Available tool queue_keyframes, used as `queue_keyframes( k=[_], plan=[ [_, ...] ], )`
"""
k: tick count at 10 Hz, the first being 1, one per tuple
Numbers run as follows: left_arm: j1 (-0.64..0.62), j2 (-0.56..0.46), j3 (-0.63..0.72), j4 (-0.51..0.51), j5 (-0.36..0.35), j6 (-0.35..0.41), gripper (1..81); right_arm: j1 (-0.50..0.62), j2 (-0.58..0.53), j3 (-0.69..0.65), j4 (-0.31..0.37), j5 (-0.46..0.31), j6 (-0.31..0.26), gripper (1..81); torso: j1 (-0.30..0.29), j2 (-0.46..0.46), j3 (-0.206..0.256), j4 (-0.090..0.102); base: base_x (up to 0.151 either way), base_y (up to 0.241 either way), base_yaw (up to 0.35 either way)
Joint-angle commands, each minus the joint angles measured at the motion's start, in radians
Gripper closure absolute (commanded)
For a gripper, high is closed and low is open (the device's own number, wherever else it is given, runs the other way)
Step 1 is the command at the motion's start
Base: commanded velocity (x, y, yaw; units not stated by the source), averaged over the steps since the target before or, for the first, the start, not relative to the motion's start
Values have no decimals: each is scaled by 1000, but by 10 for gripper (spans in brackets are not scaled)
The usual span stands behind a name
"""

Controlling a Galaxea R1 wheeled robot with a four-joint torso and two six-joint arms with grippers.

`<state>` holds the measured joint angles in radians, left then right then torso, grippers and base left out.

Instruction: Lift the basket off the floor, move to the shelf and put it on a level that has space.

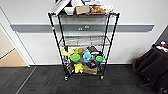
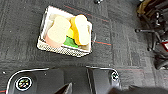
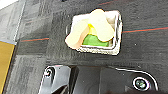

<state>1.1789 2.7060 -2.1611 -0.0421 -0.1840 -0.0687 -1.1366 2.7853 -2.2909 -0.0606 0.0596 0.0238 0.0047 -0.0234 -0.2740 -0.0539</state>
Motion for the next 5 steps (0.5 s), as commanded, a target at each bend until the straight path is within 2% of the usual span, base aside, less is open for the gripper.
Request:
queue_keyframes(
  k=[1, 5],
  plan=[
    [-58, -4, 0, -19, 46, 0, 10, 68, -10, 2, 13, -37, 2, 10, 0, 0, 0, 0, 0, 0, 0],
    [-35, 5, -23, -55, 48, -3, 10, 60, -1, 5, 13, -37, 2, 10, 0, 0, 0, 0, 0, 0, 0]
  ],
)
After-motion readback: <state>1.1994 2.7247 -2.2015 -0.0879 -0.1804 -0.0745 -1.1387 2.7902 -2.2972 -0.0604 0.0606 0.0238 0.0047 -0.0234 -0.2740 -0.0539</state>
